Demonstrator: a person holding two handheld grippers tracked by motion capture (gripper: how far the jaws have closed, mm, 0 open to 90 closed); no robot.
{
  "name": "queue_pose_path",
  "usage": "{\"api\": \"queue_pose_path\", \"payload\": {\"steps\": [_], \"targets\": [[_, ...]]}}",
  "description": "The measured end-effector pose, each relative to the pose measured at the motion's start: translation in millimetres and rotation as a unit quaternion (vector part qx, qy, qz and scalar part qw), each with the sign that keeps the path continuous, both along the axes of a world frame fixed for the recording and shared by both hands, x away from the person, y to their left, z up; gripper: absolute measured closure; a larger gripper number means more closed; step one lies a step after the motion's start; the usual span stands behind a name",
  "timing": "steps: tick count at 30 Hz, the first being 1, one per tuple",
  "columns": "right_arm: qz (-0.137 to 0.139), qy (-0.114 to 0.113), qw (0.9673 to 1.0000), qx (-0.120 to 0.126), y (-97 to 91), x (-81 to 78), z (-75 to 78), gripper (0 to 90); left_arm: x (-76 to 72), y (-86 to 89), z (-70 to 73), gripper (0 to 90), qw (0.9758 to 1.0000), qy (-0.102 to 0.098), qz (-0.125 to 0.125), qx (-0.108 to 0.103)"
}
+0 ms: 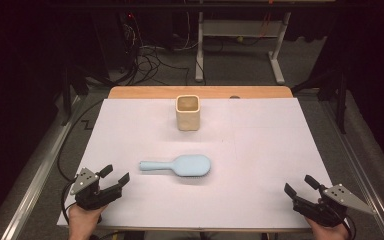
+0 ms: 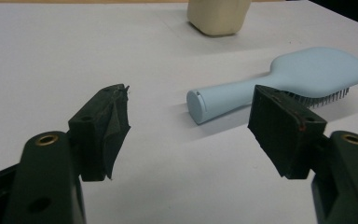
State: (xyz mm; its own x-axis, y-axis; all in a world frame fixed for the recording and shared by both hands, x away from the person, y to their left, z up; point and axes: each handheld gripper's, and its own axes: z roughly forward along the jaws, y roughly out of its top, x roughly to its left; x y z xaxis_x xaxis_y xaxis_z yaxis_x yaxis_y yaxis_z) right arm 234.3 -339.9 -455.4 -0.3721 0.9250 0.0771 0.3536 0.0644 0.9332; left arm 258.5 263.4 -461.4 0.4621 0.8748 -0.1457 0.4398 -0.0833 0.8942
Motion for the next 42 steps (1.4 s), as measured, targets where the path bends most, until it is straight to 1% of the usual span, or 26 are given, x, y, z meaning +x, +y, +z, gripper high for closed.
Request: {"api": "queue_pose_path", "payload": {"steps": [8,11,12,13,14,15,16,19,23,26,27,29,31,33,38,42], "targets": [[0.002,0.000,1.0000,-0.001,0.4,-0.3,0.1,22.4,-0.4,0.6,0.5,29.3,1.0000,0.002,0.001,0.001],[0.001,-0.002,1.0000,0.000,0.1,-0.5,0.1,22.4,0.9,1.9,1.6,27.2,0.9999,0.013,-0.005,-0.006],[0.001,-0.002,1.0000,0.000,0.1,-0.5,0.1,22.4,0.9,1.9,1.6,26.7,0.9999,0.013,-0.005,-0.006],[0.002,-0.001,1.0000,0.001,0.0,-0.5,0.1,22.4,1.7,4.5,2.5,26.7,0.9999,0.011,-0.003,-0.012],[0.002,-0.001,1.0000,0.001,0.0,-0.5,0.1,22.4,1.7,4.5,2.5,26.7,0.9999,0.011,-0.003,-0.012],[0.003,0.000,1.0000,0.001,0.1,-0.5,0.1,22.4,1.8,7.1,3.6,26.2,0.9998,0.007,0.003,-0.016],[0.006,0.000,1.0000,0.002,0.3,-0.4,0.0,22.4,1.9,8.0,3.9,25.6,0.9998,0.007,0.007,-0.018],[0.009,0.001,1.0000,0.002,1.1,-0.4,-0.1,22.5,2.3,9.2,4.8,24.6,0.9998,0.010,0.009,-0.014],[0.010,0.002,0.9999,0.002,0.9,-0.4,-0.1,22.5,2.4,9.1,6.7,24.1,0.9999,0.006,0.010,-0.011],[0.010,0.000,0.9999,0.002,0.7,-0.4,0.0,22.5,2.3,10.0,7.7,24.4,0.9998,0.004,0.011,-0.015],[0.010,-0.001,0.9999,0.003,0.7,-0.6,0.1,22.5,2.6,10.9,8.9,24.6,0.9998,0.010,0.011,-0.016],[0.010,-0.002,0.9999,0.005,0.8,-0.5,0.0,22.3,2.9,11.3,9.6,24.6,0.9997,0.010,0.013,-0.020],[0.011,-0.003,0.9999,0.006,1.0,-0.5,-0.1,22.2,3.5,11.5,10.5,24.6,0.9996,0.010,0.011,-0.024],[0.011,-0.003,0.9999,0.005,1.2,-0.4,-0.2,22.2,3.7,10.7,11.4,25.6,0.9996,0.005,0.010,-0.026],[0.011,-0.003,0.9999,0.006,0.8,-0.7,-0.1,22.3,4.6,8.4,13.4,26.1,0.9997,0.004,0.004,-0.024],[0.012,-0.004,0.9999,0.009,0.7,-0.8,-0.2,22.2,5.0,6.2,16.3,26.7,0.9997,-0.003,0.000,-0.023]]}}
